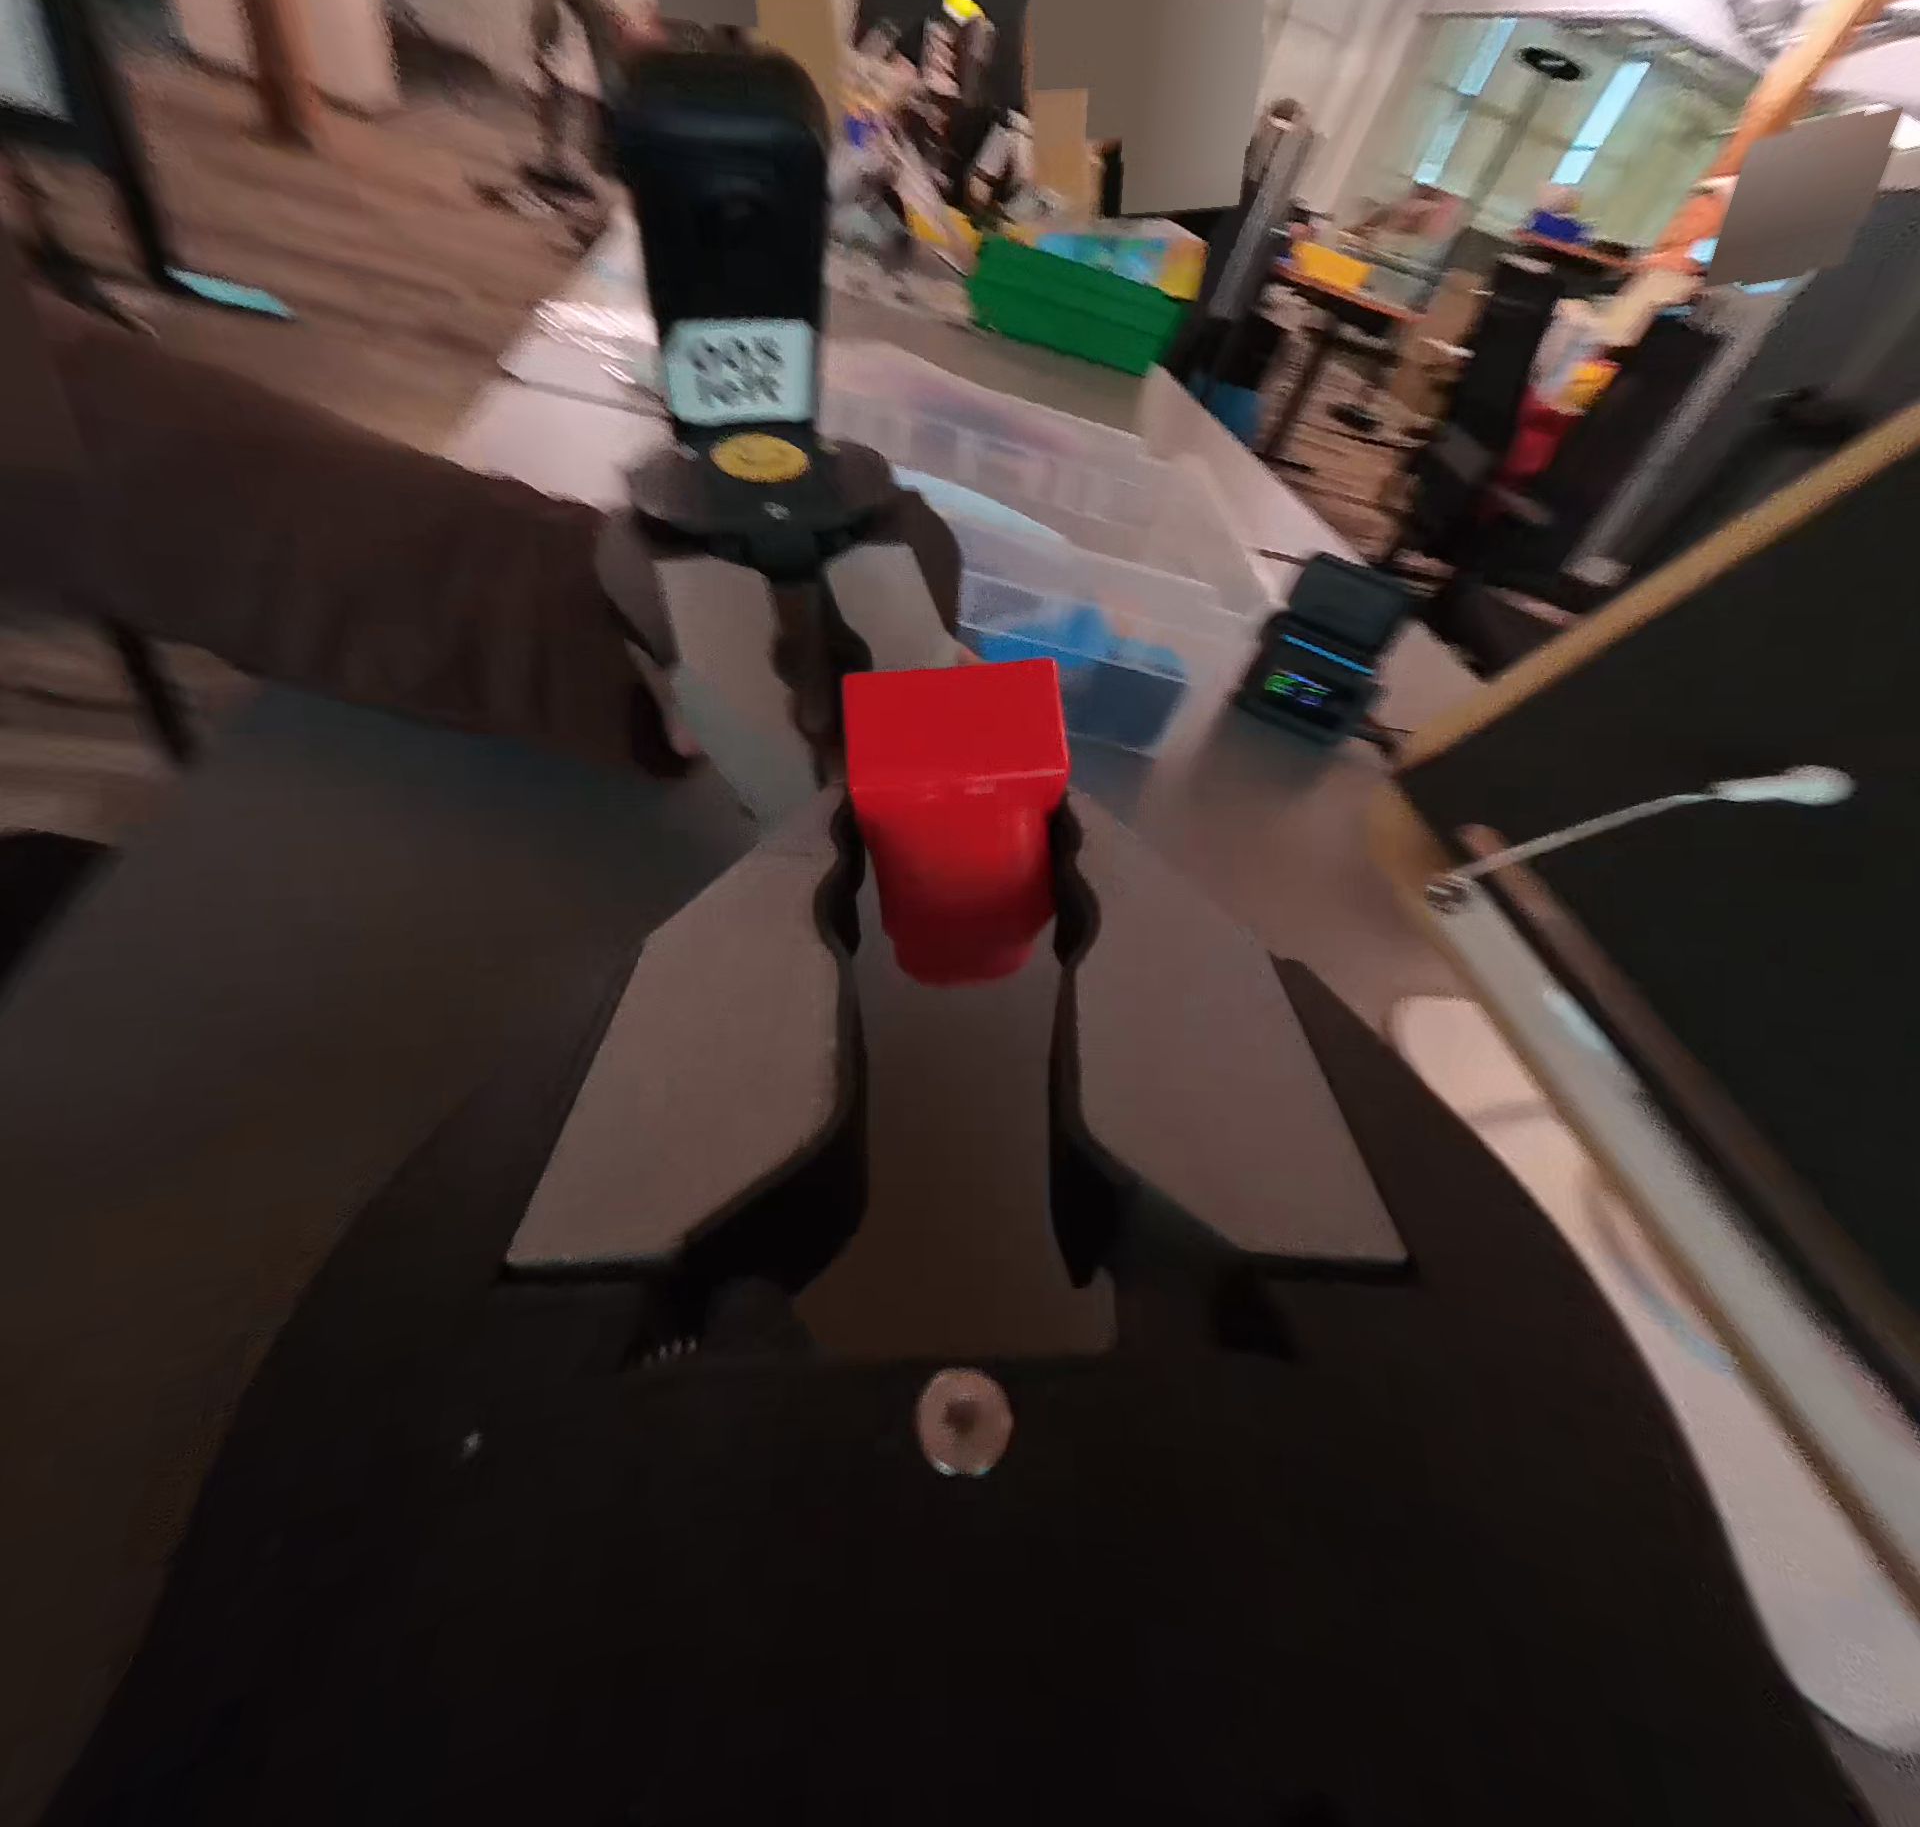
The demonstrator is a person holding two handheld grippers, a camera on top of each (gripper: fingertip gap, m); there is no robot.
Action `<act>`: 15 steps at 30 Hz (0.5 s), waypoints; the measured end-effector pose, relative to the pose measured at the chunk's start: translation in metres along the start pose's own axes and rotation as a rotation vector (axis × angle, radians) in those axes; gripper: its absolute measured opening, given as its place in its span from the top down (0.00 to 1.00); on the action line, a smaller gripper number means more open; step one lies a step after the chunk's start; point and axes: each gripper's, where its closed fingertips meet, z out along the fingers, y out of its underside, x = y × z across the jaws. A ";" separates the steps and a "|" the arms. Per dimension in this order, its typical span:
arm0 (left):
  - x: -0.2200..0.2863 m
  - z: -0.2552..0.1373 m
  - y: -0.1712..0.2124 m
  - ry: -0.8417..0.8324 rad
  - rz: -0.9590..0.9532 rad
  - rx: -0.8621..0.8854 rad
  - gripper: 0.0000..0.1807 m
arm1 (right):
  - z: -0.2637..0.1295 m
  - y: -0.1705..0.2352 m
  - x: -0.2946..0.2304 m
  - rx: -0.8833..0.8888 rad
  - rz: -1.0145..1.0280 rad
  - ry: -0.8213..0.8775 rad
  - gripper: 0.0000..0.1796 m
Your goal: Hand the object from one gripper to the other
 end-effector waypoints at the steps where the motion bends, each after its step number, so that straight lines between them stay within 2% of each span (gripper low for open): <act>1: -0.007 -0.002 0.001 -0.028 -0.015 -0.005 0.90 | 0.001 0.006 0.009 -0.049 -0.057 0.077 0.82; 4: -0.019 -0.006 0.004 -0.046 -0.146 -0.017 0.77 | 0.003 0.023 0.029 -0.207 -0.229 0.267 0.82; 6: -0.026 -0.006 0.008 -0.064 -0.233 -0.035 0.75 | 0.005 0.033 0.036 -0.301 -0.325 0.347 0.82; 9: -0.040 -0.006 0.019 -0.134 -0.283 -0.072 0.66 | 0.006 0.037 0.041 -0.373 -0.448 0.425 0.82; 12: -0.045 -0.005 0.024 -0.152 -0.348 -0.084 0.58 | 0.009 0.035 0.039 -0.375 -0.483 0.430 0.82; 15: -0.043 0.003 0.019 -0.093 -0.463 -0.038 0.55 | 0.017 0.037 0.031 -0.392 -0.526 0.411 0.82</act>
